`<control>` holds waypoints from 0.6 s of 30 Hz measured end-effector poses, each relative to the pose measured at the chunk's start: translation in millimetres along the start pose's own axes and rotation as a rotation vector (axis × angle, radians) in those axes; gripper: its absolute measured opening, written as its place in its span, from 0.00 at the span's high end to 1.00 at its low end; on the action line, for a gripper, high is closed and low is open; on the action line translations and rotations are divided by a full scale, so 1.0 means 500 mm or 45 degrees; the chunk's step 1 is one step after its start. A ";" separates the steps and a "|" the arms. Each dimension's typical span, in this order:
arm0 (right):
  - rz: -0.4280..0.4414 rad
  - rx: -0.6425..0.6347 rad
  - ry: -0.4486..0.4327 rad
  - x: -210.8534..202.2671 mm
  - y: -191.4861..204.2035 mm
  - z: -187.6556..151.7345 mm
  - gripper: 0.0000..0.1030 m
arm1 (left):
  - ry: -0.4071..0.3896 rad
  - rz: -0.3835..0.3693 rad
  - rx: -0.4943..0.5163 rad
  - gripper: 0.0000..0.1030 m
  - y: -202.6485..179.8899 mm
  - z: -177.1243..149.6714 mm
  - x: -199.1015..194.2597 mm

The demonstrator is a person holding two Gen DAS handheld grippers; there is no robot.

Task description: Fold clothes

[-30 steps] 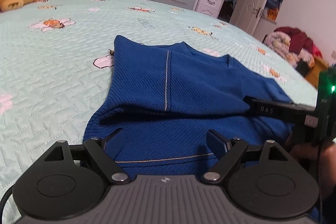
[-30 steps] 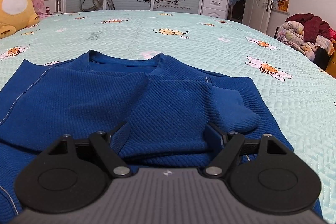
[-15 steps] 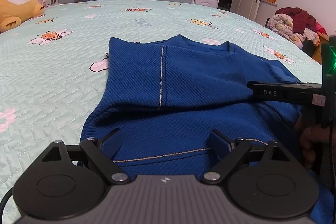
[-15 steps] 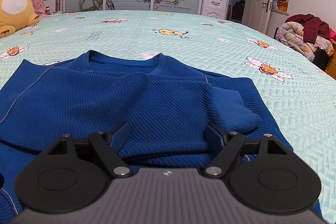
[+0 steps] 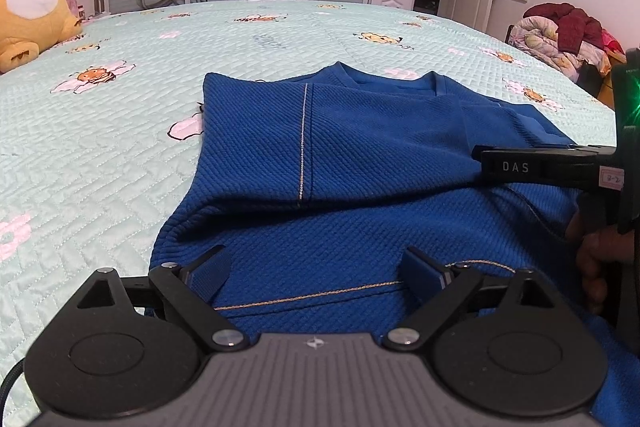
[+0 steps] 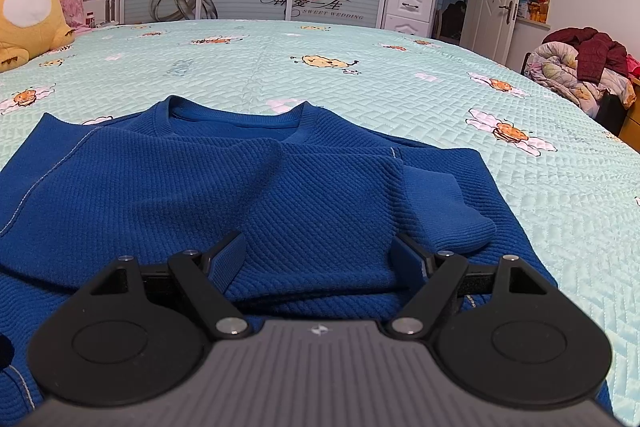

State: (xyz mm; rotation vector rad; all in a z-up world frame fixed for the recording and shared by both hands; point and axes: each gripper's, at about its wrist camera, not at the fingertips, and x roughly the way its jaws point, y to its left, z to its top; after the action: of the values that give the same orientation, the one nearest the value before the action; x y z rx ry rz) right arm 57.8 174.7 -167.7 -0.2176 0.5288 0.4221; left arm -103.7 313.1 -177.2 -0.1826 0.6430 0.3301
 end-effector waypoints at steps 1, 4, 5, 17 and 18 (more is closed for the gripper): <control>0.000 0.000 0.000 0.000 0.000 0.000 0.23 | 0.000 0.001 0.001 0.07 0.000 0.000 0.000; 0.001 0.001 -0.001 0.000 0.000 0.000 0.23 | 0.001 0.004 0.005 0.06 -0.002 0.000 0.001; 0.002 0.003 -0.002 -0.001 0.000 0.000 0.23 | 0.002 0.006 0.008 0.06 -0.003 0.000 0.001; 0.009 0.014 -0.006 -0.002 -0.004 -0.001 0.22 | 0.005 0.019 0.021 0.06 -0.008 -0.001 0.002; 0.009 0.014 -0.006 -0.002 -0.005 -0.001 0.22 | 0.006 0.020 0.023 0.06 -0.009 0.000 0.003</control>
State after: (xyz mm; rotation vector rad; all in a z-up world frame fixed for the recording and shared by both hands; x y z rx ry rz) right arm 57.9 172.1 -167.5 -0.2037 0.5271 0.4265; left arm -101.3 309.4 -177.8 -0.1609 0.6520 0.3393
